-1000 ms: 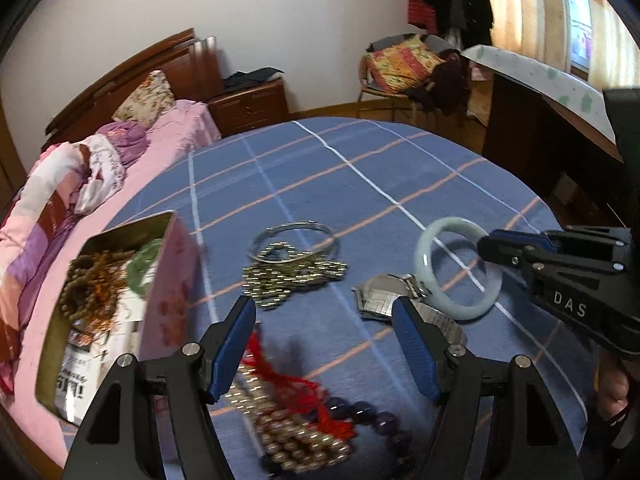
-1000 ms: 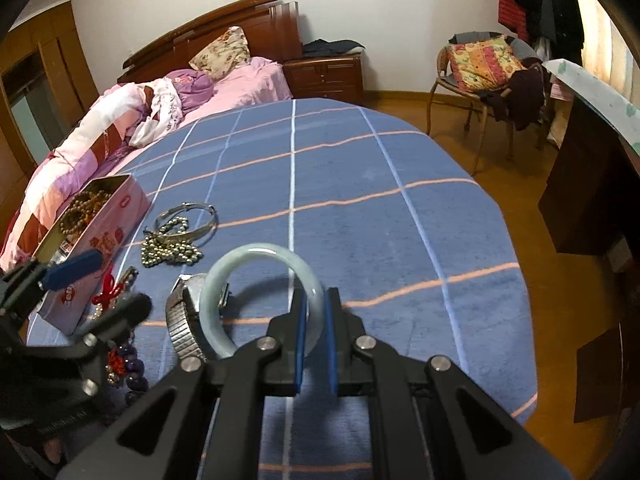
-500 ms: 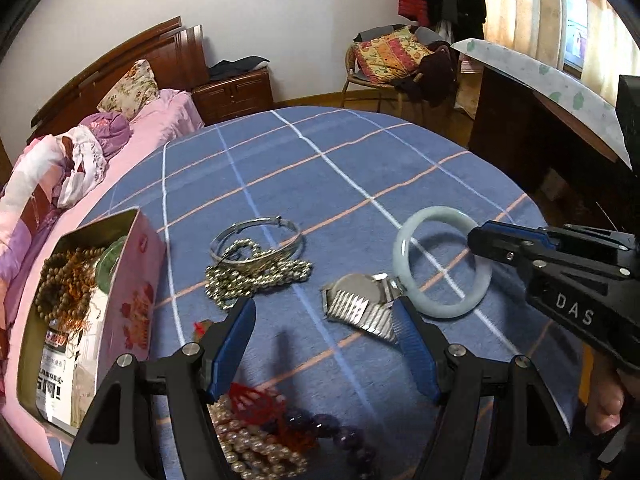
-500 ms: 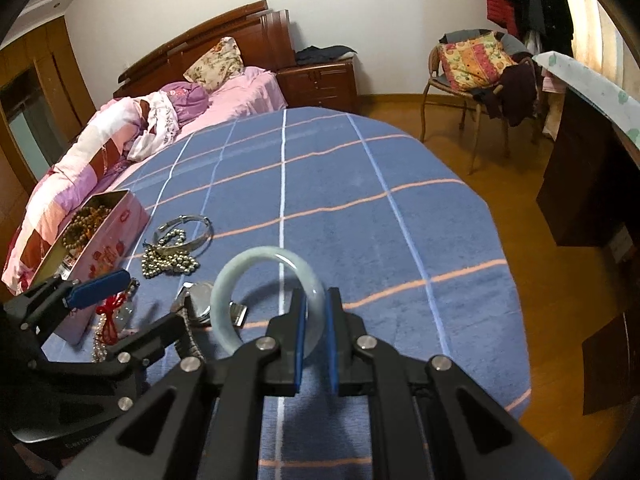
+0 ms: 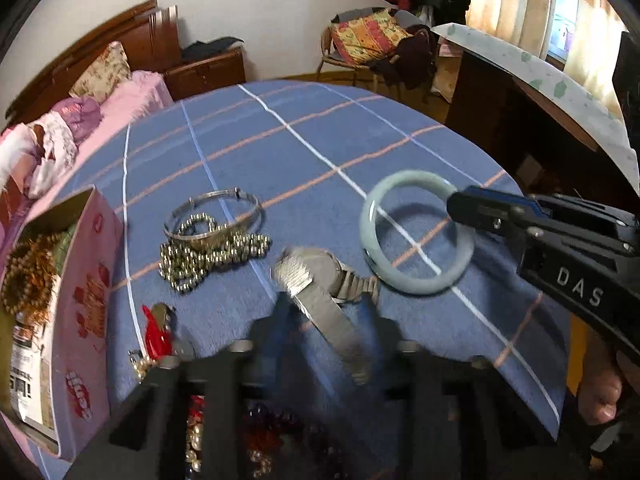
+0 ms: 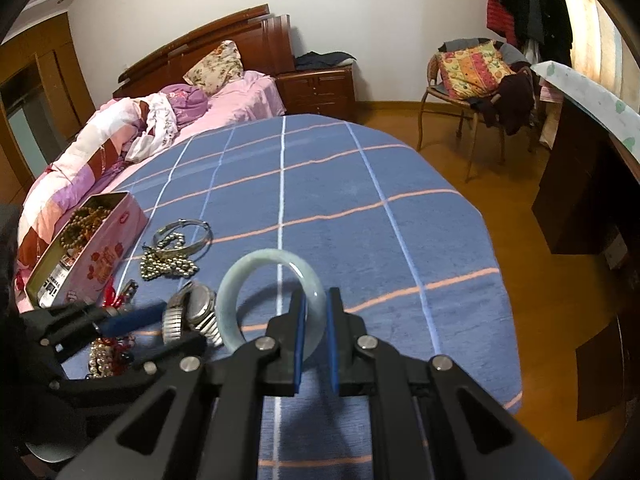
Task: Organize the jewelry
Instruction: 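Lift the pale bangle with the right tool while the left tool grasps the silver watch band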
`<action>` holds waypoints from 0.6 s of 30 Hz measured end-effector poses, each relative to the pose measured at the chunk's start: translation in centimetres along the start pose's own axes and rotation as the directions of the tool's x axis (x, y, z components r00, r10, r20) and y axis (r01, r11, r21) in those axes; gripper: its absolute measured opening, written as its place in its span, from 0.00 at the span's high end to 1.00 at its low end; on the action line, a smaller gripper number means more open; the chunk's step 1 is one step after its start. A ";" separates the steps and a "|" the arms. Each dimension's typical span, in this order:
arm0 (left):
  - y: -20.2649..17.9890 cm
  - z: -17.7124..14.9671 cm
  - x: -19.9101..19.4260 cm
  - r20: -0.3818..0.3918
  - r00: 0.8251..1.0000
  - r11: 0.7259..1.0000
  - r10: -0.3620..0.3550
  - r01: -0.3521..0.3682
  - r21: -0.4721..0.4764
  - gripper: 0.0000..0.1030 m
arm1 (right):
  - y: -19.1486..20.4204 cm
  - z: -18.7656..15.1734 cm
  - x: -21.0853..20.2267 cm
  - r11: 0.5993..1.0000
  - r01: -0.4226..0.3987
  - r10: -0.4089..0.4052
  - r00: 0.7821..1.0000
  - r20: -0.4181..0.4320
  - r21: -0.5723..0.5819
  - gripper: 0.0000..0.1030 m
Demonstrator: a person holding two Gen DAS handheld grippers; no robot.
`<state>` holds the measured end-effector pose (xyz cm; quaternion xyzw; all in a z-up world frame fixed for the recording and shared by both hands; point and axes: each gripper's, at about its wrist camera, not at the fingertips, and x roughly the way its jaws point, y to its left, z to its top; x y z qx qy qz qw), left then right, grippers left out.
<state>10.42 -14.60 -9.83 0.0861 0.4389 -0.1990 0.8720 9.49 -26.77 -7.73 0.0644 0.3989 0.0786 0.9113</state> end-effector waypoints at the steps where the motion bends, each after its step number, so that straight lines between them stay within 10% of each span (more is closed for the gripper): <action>1: 0.1 -0.1 -0.1 0.000 1.000 1.000 -0.003 0.003 -0.002 0.81 | 0.0 0.0 0.0 1.000 -0.003 0.003 1.000 0.002 -0.001 0.88; 18: 2.9 0.0 -6.5 0.178 0.982 0.997 0.065 -0.059 -0.041 0.86 | 2.6 0.5 -1.8 0.998 -0.037 0.040 0.997 0.059 -0.050 0.97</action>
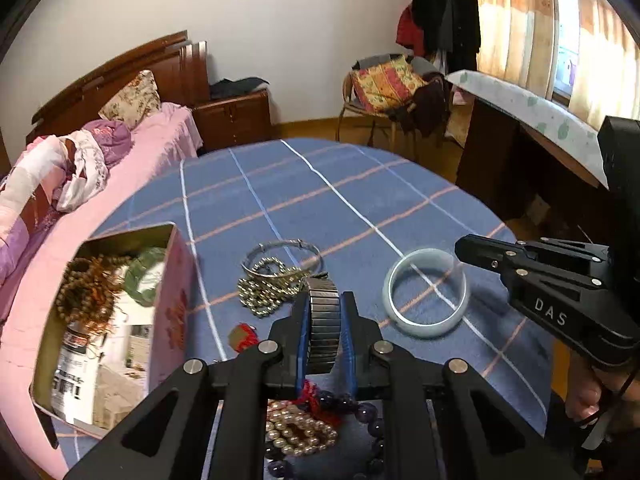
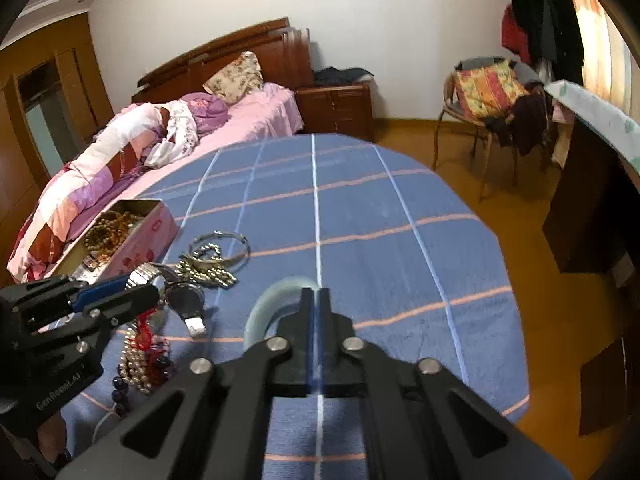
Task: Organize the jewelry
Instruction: 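Lift the pale bangle with the right tool while the left tool grasps the silver watch band, then carry the pale bangle and the silver watch over the tin with both tools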
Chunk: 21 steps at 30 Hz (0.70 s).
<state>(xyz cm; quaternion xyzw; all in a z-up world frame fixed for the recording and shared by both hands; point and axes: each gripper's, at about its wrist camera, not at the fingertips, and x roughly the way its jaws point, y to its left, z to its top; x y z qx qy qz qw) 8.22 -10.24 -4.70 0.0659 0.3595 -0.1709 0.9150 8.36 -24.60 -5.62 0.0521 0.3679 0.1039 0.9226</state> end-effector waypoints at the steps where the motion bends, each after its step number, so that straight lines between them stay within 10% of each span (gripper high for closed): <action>1: 0.2 0.1 -0.3 0.007 1.000 1.000 0.003 -0.003 -0.004 0.86 | 0.2 0.1 -0.2 1.000 0.000 0.000 1.000 0.004 -0.006 0.97; 7: 1.2 0.4 -1.0 0.034 0.999 1.000 0.012 -0.011 -0.023 0.86 | 0.0 0.3 0.7 1.000 -0.024 0.023 0.999 -0.034 -0.012 0.90; 8: 1.4 0.4 -1.1 0.037 0.999 1.000 0.013 -0.012 -0.024 0.86 | -0.1 0.2 1.0 1.000 -0.025 0.024 0.999 -0.047 -0.009 0.81; 10: 1.5 0.5 -1.2 0.042 0.999 1.000 0.015 -0.014 -0.027 0.86 | 0.1 -0.1 1.5 0.999 -0.045 0.044 0.997 -0.065 -0.012 0.19; 11: 1.7 0.5 -1.2 0.043 0.999 0.999 0.015 -0.013 -0.031 0.86 | 0.5 -0.2 1.7 0.999 -0.042 0.040 0.997 -0.065 -0.031 0.12; 21: 2.5 0.7 -1.9 0.064 0.998 0.999 0.023 -0.020 -0.047 0.86 | 1.7 -1.8 5.0 0.992 0.000 -0.029 0.975 -0.219 -0.130 0.24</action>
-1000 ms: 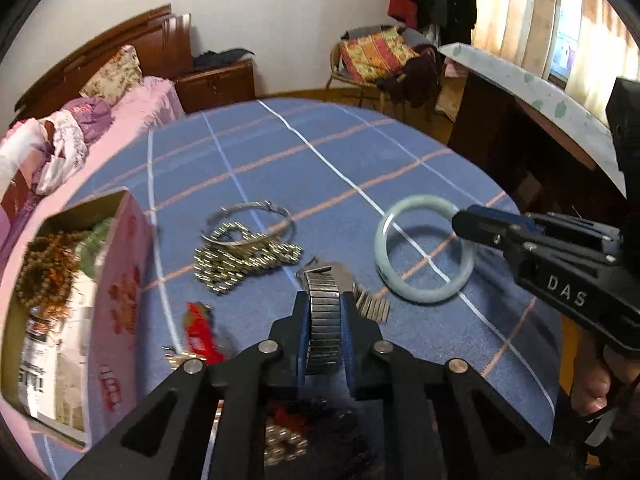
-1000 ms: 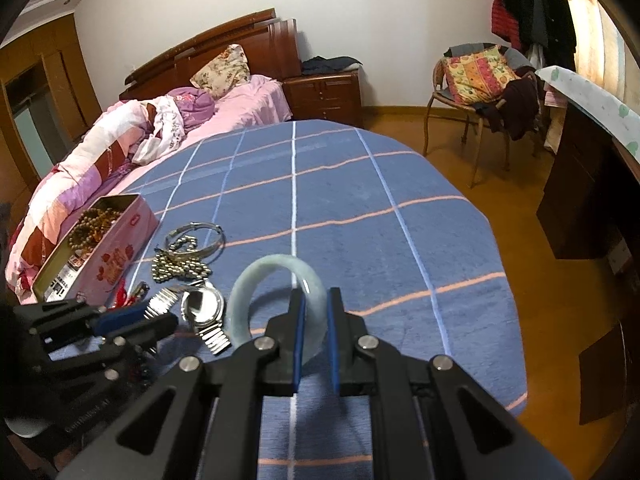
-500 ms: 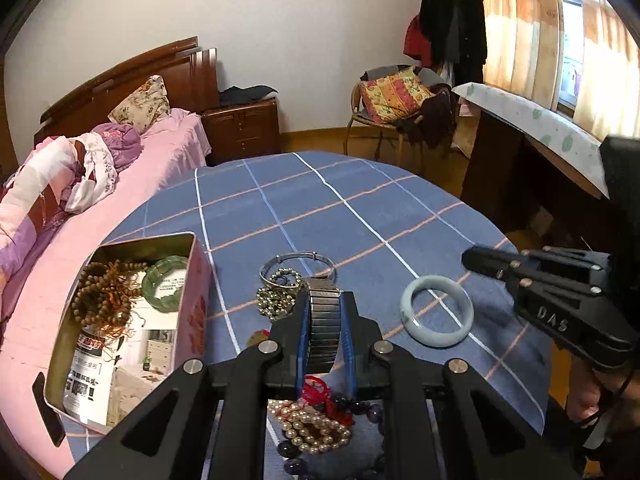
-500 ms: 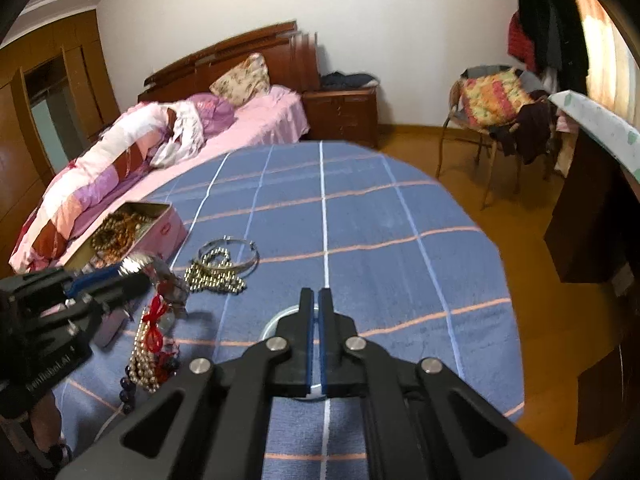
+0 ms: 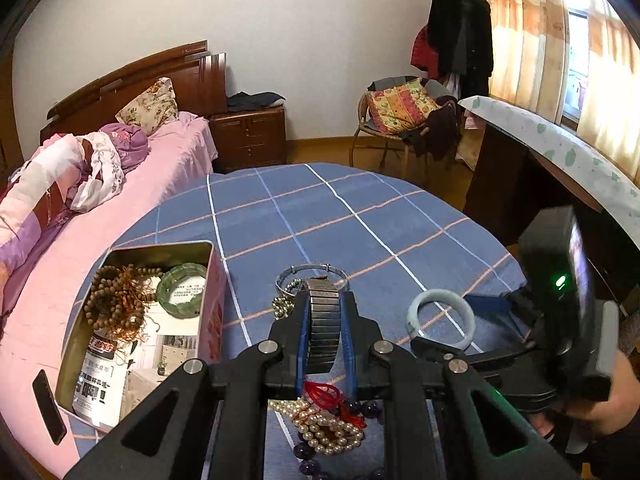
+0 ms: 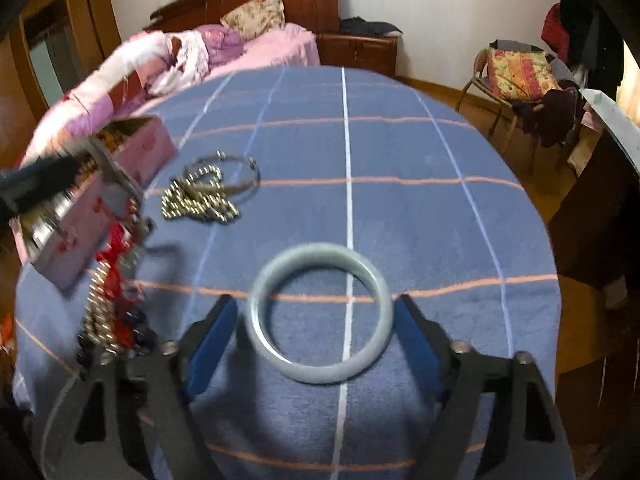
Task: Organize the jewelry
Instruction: 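Carry the pale bangle and the silver watch over the tin with both tools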
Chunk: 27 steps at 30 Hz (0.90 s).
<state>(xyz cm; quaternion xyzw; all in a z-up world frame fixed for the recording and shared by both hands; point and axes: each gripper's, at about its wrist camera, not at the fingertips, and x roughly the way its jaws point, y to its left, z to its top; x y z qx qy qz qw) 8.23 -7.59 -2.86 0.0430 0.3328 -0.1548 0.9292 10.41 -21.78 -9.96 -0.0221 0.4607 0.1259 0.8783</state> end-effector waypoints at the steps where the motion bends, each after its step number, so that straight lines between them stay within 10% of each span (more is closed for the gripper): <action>1: 0.1 0.1 -0.2 0.006 1.000 1.000 0.001 -0.001 -0.002 0.86 | -0.1 -0.1 -0.2 1.000 0.000 0.000 1.000 0.006 0.002 0.24; 27: 10.6 3.4 -7.0 0.145 0.969 0.977 0.201 -0.188 -0.101 0.86 | 9.5 7.3 -4.9 0.980 -0.125 0.158 0.962 0.223 -0.152 0.25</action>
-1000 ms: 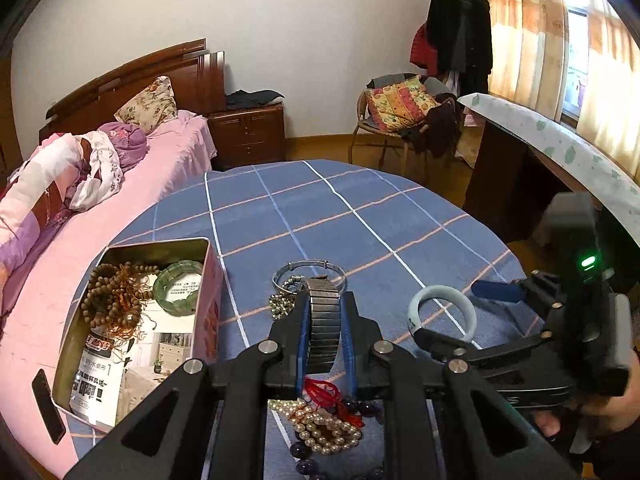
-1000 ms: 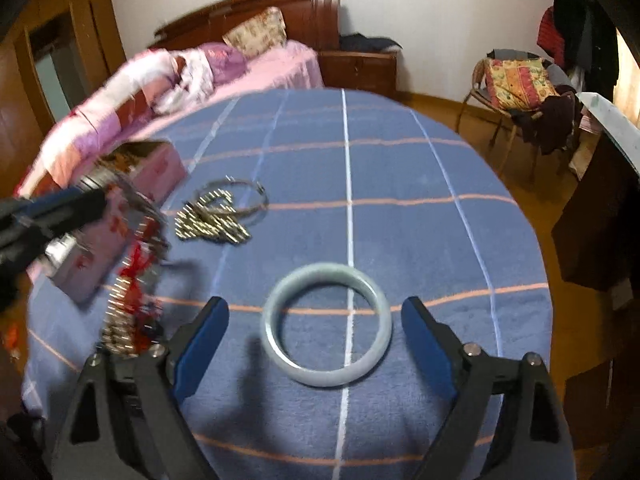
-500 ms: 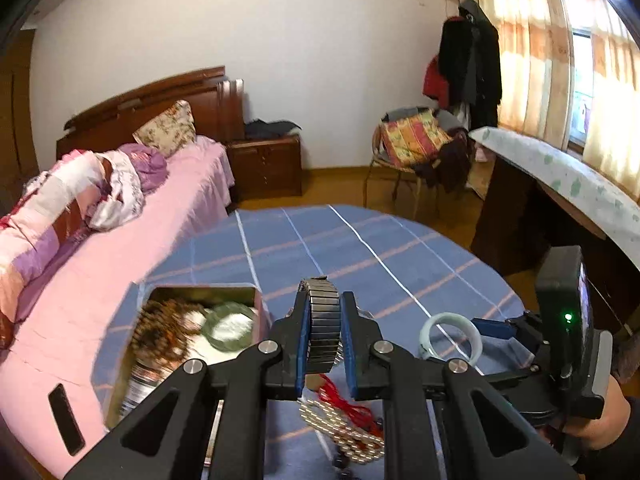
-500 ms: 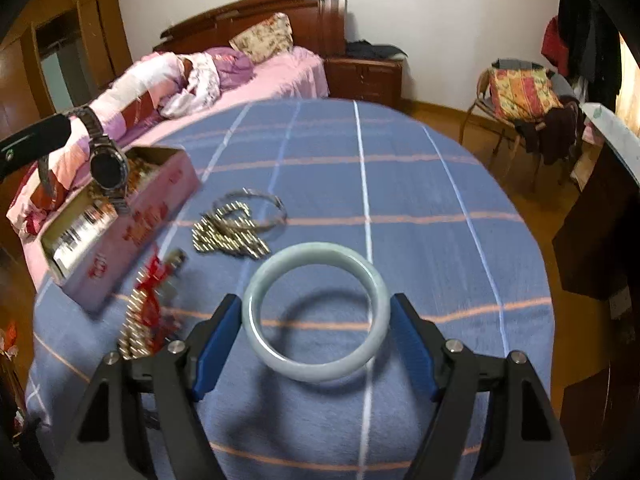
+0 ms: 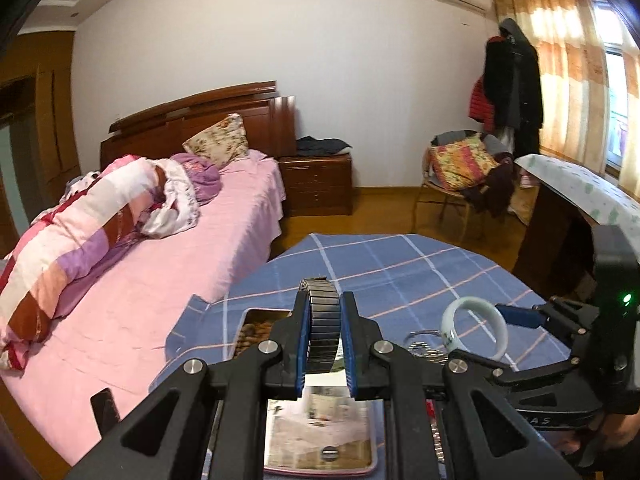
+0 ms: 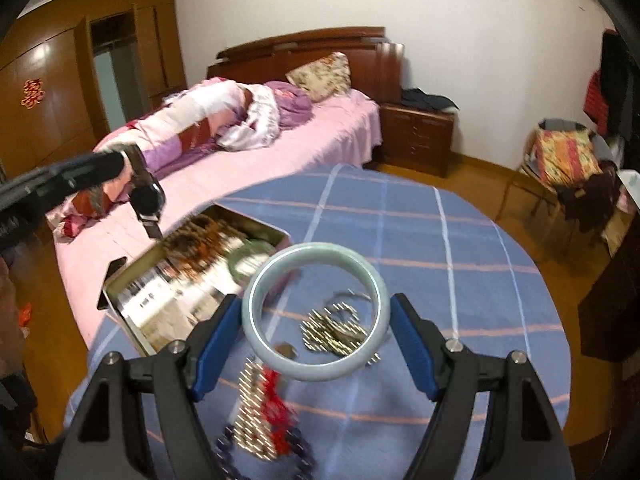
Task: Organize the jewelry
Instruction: 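Carry the pale bangle and the silver watch over the tin with both tools, then lower the pale bangle into the tin with the right tool while the left tool lowers the watch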
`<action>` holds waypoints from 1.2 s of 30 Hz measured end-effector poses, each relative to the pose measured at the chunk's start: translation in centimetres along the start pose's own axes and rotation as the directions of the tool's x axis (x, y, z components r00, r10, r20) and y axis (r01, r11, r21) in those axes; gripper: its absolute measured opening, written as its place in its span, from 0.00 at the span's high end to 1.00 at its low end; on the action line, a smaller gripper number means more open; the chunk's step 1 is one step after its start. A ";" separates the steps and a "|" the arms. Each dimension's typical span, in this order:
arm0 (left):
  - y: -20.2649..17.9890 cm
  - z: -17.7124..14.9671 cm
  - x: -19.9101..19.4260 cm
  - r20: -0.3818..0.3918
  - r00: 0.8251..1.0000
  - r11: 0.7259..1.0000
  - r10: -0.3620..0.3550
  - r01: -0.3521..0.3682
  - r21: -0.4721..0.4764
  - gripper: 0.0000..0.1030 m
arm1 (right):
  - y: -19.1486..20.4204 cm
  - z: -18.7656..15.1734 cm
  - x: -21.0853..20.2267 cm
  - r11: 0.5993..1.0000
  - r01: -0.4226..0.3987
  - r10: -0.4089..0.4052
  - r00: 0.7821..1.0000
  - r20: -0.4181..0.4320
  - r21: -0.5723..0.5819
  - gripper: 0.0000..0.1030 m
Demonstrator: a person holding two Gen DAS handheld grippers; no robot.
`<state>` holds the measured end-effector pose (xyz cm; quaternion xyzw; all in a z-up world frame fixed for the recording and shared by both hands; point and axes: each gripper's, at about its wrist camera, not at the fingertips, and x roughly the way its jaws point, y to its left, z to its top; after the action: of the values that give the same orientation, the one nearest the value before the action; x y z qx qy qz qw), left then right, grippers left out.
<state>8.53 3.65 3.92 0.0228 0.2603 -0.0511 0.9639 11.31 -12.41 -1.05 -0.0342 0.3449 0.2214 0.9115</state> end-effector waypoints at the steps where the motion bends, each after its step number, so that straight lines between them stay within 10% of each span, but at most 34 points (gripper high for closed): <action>1: 0.4 -0.1 0.1 -0.003 1.000 1.000 0.007 -0.007 -0.004 0.86 | 0.5 0.4 0.2 1.000 -0.008 0.008 1.000 0.005 -0.008 0.25; 36: 5.0 -6.3 6.8 -0.187 0.981 0.995 0.052 -0.067 -0.077 0.86 | 8.8 0.4 9.0 0.982 -0.095 0.080 0.992 -0.097 -0.163 0.25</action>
<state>11.81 8.51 -4.90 -0.0048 0.3495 -0.0090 0.9369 13.78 -0.99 -5.72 -0.1052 0.3670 0.2876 0.8784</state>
